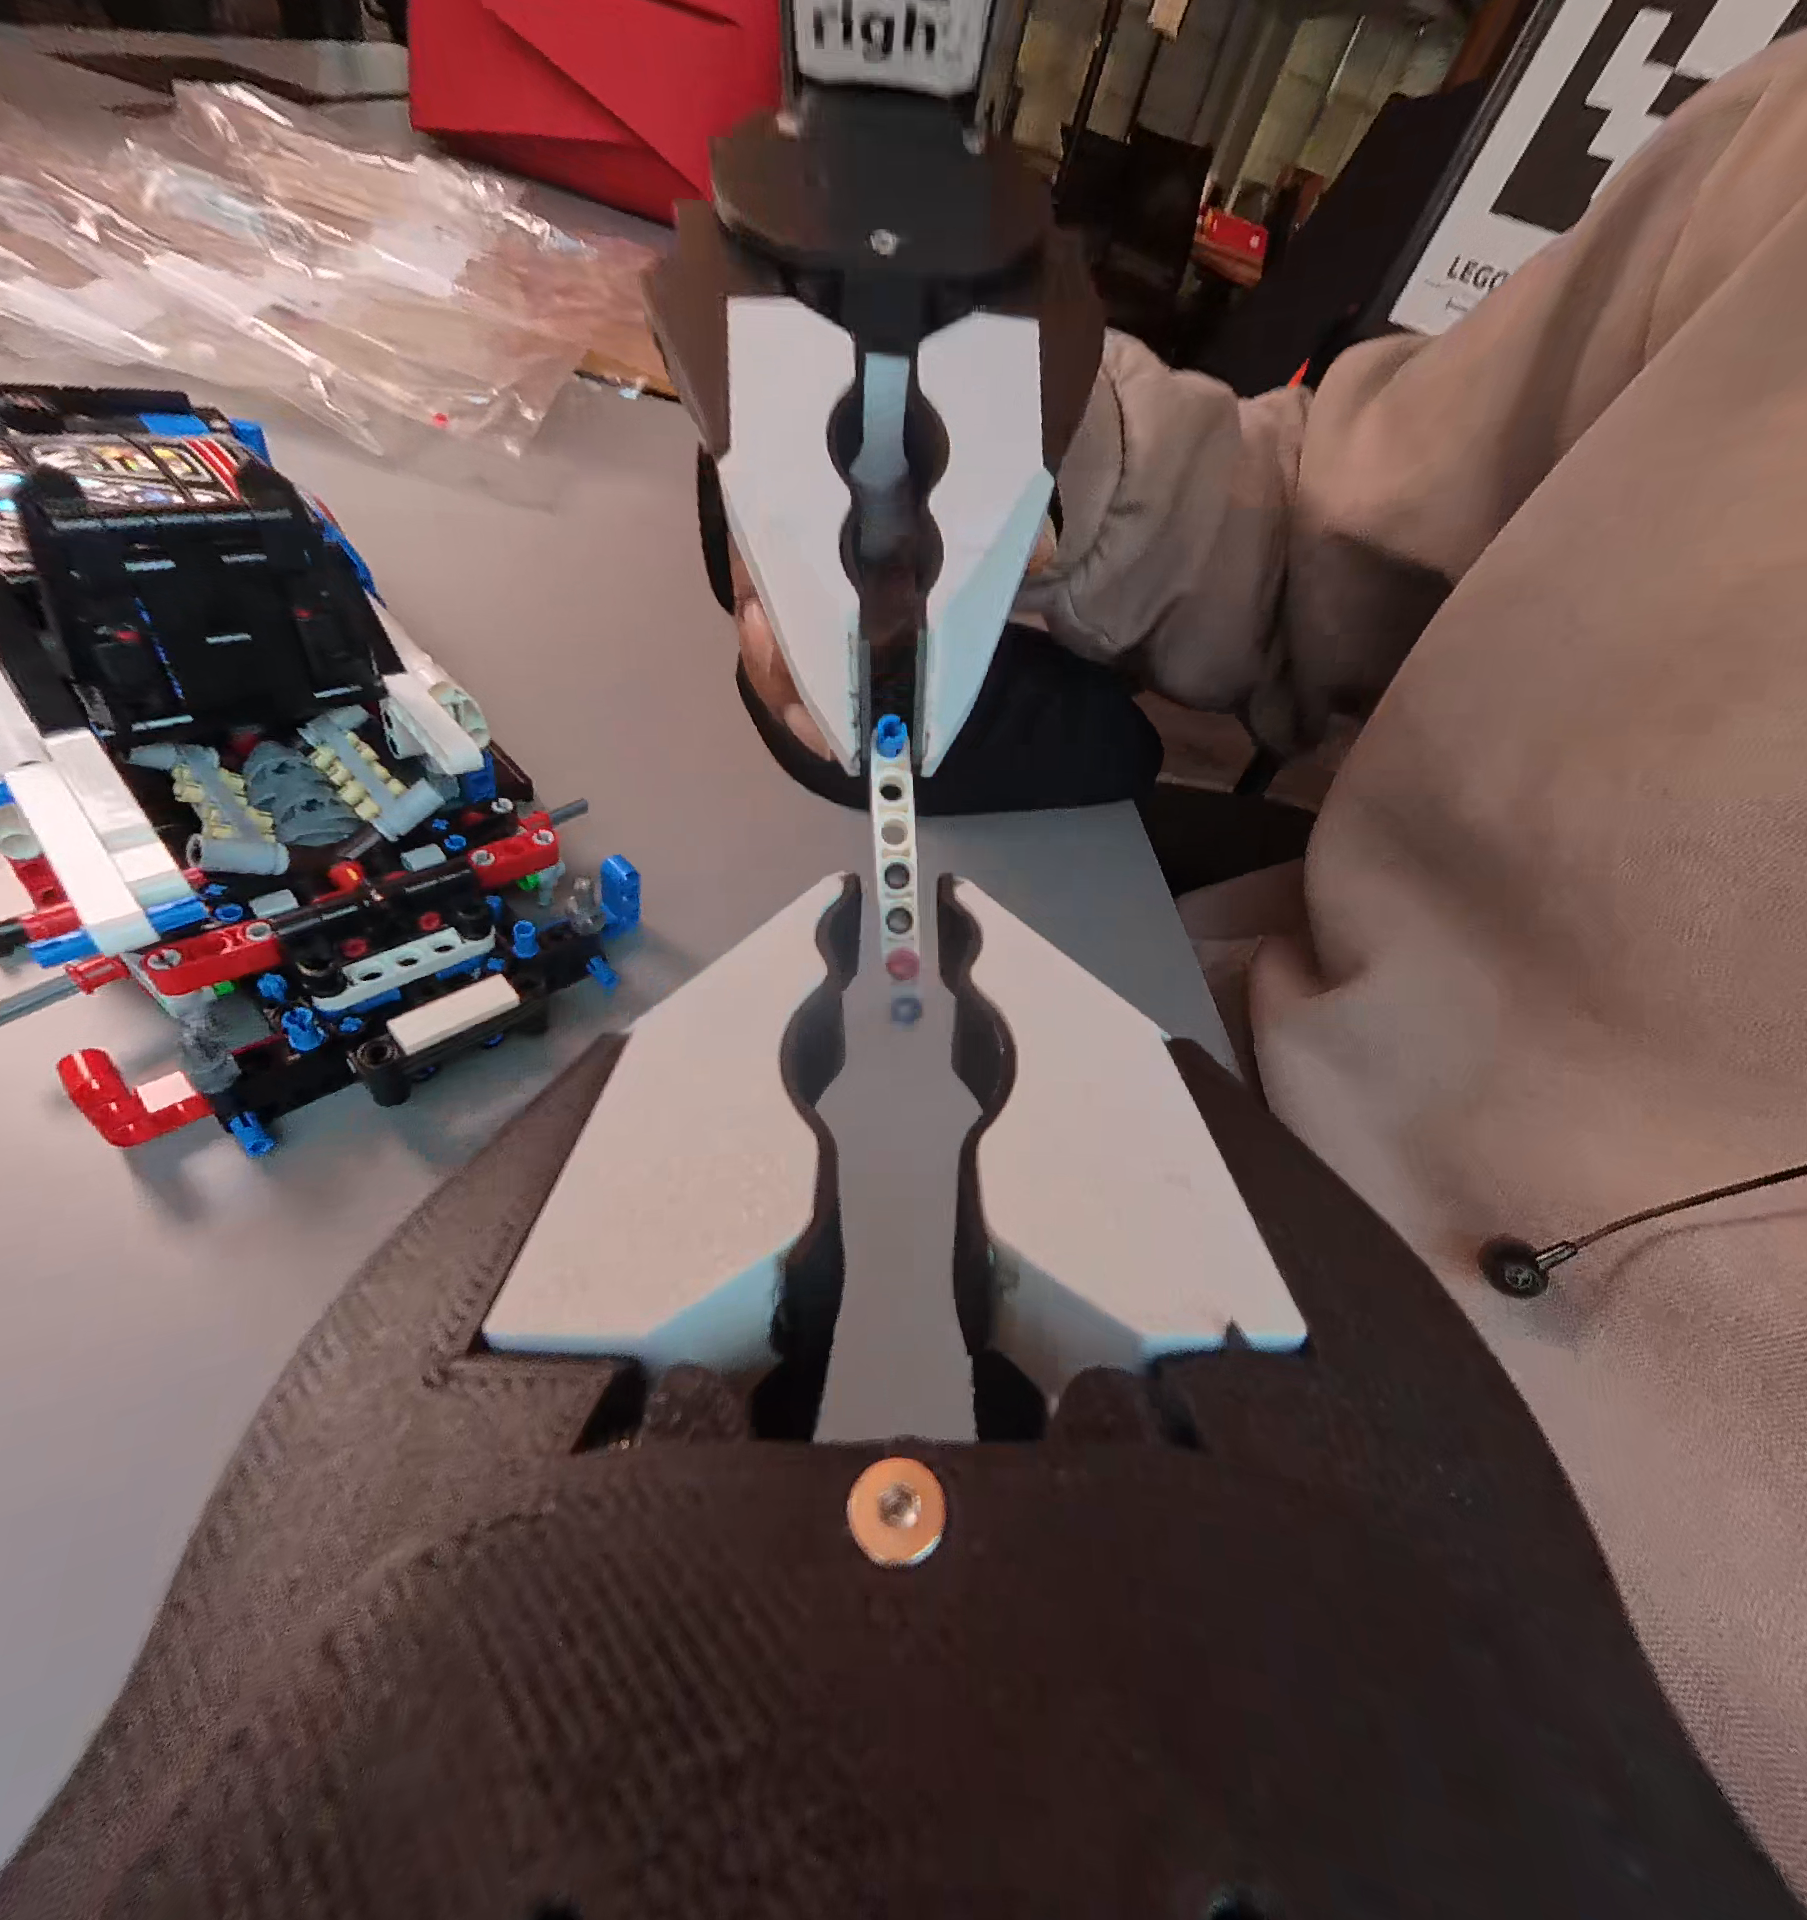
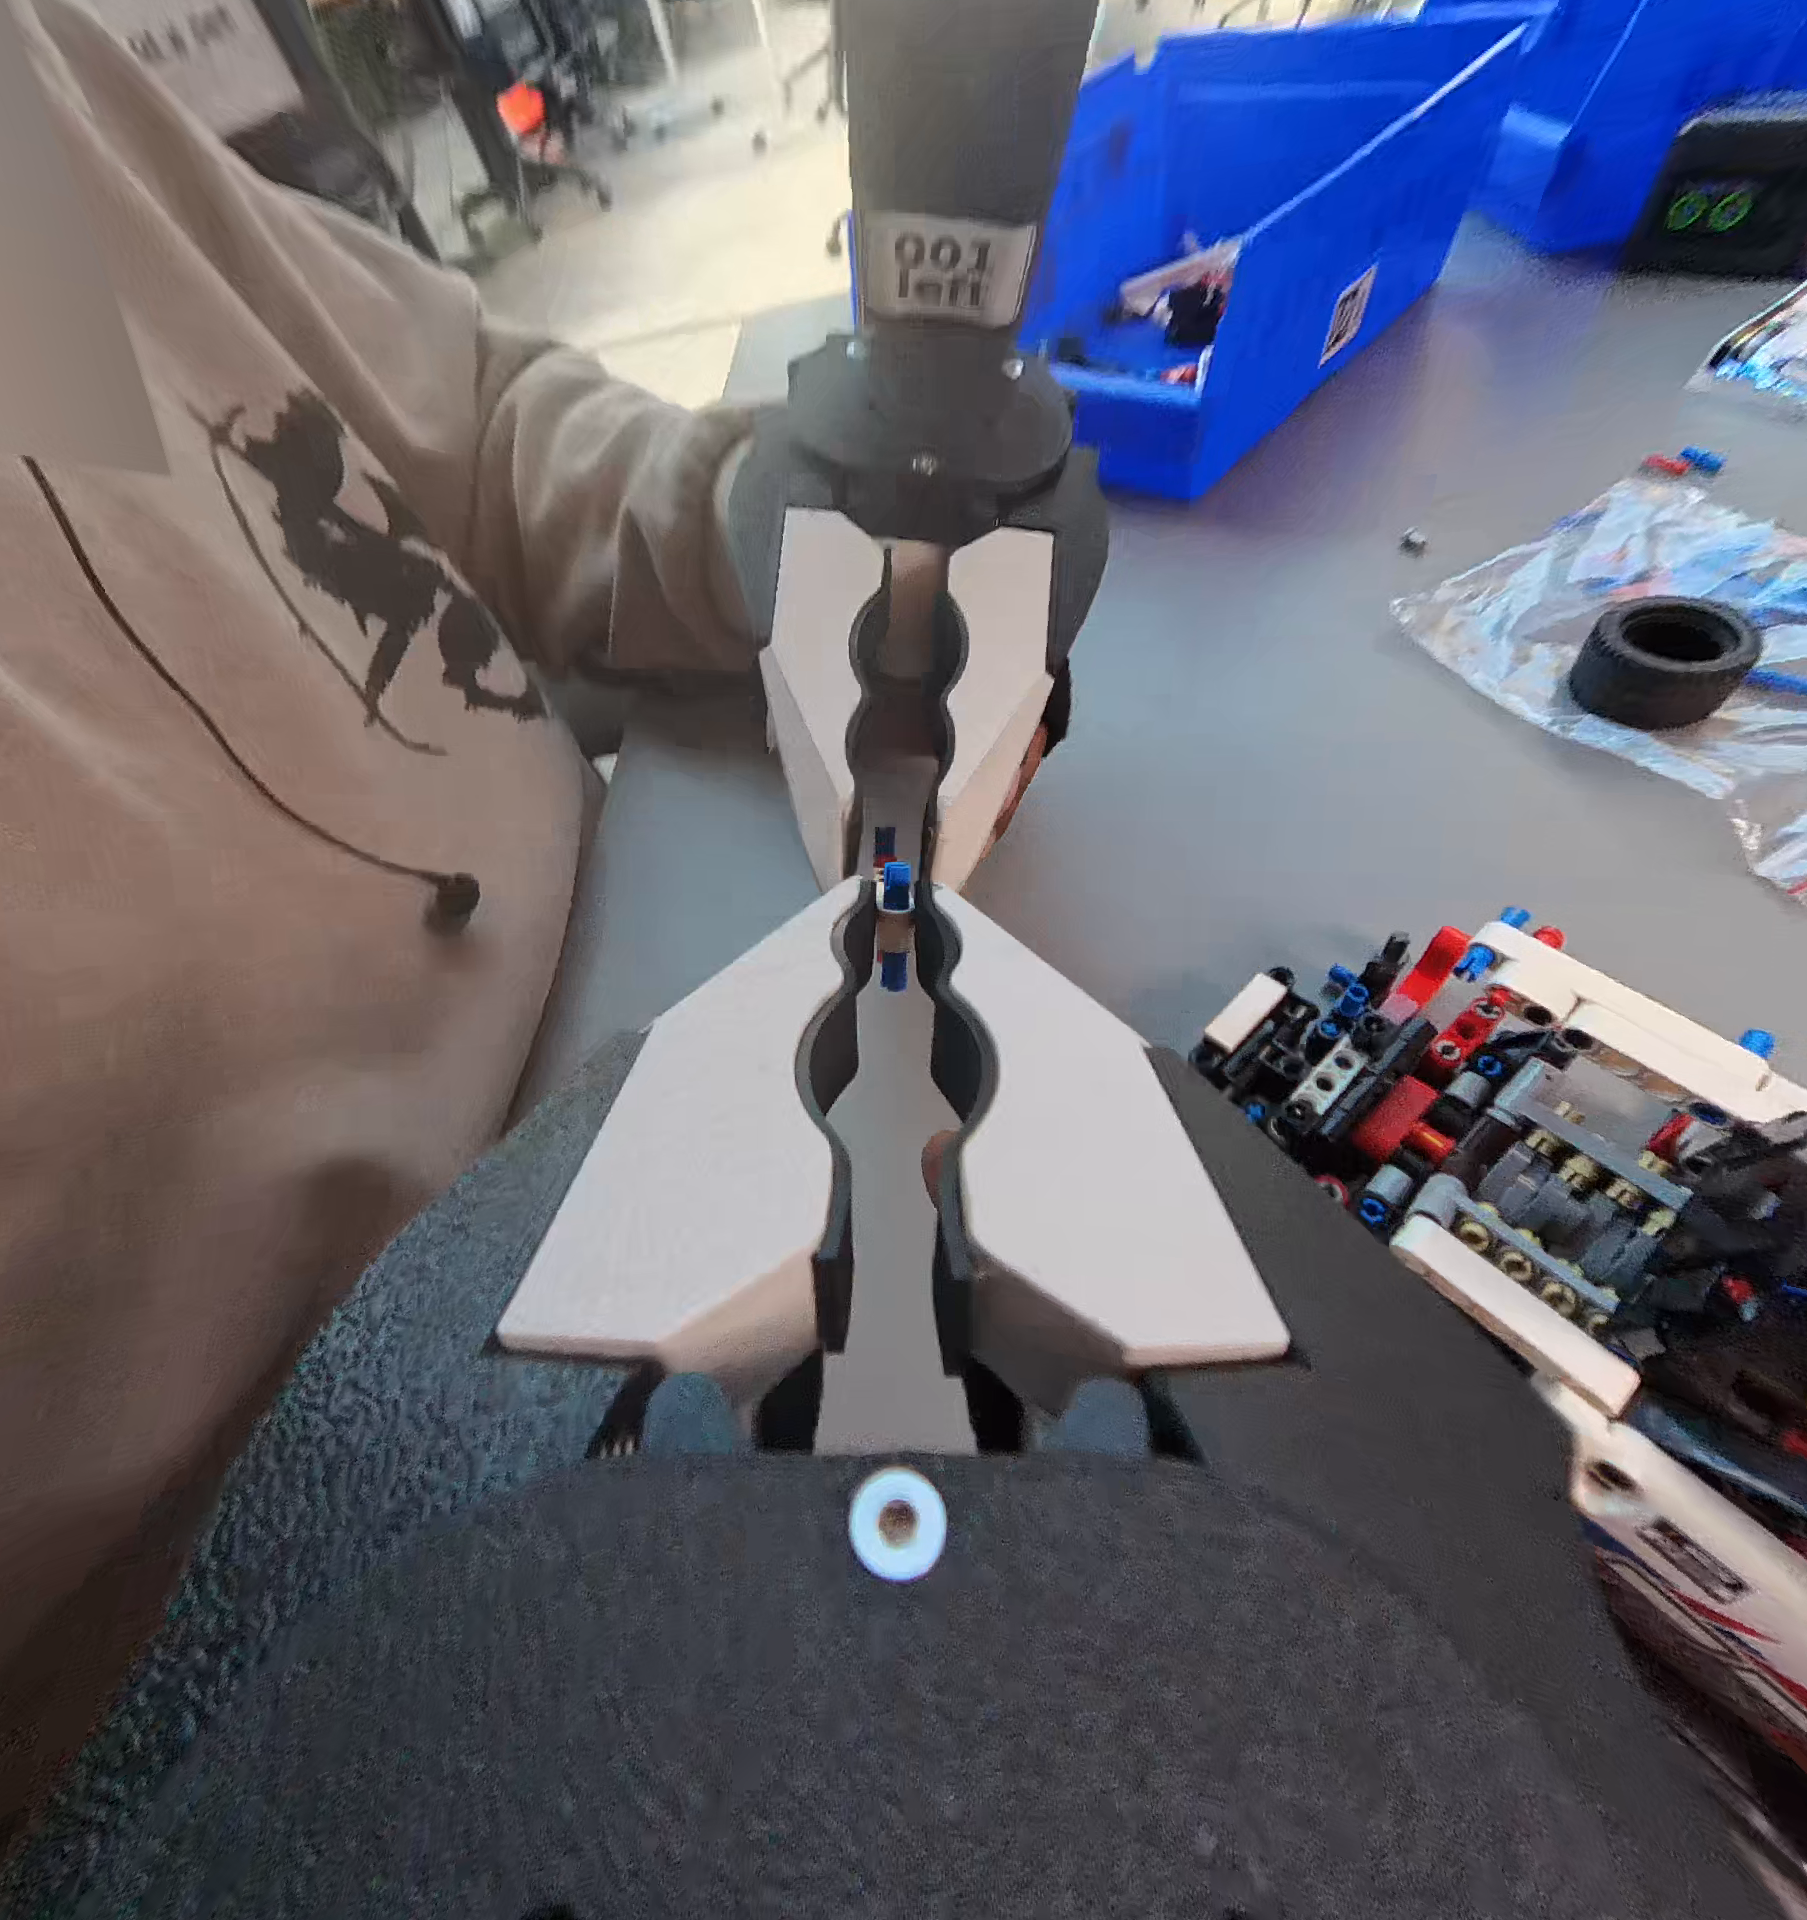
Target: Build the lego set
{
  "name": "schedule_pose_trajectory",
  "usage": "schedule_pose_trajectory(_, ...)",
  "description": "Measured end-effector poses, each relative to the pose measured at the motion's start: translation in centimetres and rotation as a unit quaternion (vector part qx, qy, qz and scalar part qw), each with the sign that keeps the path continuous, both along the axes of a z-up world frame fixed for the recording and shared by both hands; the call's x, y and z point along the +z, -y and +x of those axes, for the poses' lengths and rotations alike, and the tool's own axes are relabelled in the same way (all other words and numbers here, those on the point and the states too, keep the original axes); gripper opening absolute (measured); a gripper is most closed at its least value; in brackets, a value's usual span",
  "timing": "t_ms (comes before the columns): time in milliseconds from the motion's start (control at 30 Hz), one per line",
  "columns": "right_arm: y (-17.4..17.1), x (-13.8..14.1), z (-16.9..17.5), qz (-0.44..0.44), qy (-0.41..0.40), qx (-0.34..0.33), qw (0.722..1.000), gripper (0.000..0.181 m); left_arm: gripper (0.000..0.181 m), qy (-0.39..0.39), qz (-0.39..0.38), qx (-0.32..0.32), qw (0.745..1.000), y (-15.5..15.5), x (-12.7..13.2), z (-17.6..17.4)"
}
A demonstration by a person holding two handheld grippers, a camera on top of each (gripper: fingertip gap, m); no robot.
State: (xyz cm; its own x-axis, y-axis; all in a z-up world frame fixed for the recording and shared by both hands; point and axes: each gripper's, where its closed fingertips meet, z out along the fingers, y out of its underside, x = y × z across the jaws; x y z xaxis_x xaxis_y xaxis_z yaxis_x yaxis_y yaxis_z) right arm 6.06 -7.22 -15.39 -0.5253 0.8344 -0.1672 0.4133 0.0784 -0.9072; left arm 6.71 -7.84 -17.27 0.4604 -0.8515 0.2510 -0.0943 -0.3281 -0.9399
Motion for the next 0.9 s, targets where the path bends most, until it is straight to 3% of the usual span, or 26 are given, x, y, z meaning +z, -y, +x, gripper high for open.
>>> schedule_pose_trajectory(167,0.7,-2.4,1.3,0.095,0.091,0.091,0.987,0.005,0.02,-0.036,-0.012,-0.026,0.999,0.9,-1.3,1.1)
schedule_pose_trajectory(333,1.7,-1.2,-0.5,0.097,0.058,0.104,0.988,0.005,0.006,-0.038,-0.017,-0.018,0.999,0.6,-1.6,1.2)
schedule_pose_trajectory(467,-0.2,2.7,-3.4,0.045,-0.075,-0.014,0.996,0.012,0.006,0.071,-0.045,0.031,0.996,-0.9,1.0,-0.6)
schedule_pose_trajectory(567,-1.8,4.2,-3.3,0.032,-0.127,-0.094,0.987,0.025,0.005,0.188,-0.087,0.086,0.975,-2.6,2.7,-2.8)
schedule_pose_trajectory(700,-2.2,1.9,-3.0,0.117,-0.111,-0.184,0.97,0.035,0.005,0.293,-0.122,0.129,0.939,-4.0,3.4,-4.8)
schedule_pose_trajectory(800,-2.3,-0.1,-3.5,0.16,-0.088,-0.282,0.942,0.044,0.005,0.325,-0.137,0.145,0.924,-4.4,3.3,-4.6)
schedule_pose_trajectory(900,-3.1,-0.3,-3.6,0.202,-0.103,-0.365,0.903,0.036,0.005,0.333,-0.143,0.146,0.92,-4.4,3.2,-3.7)
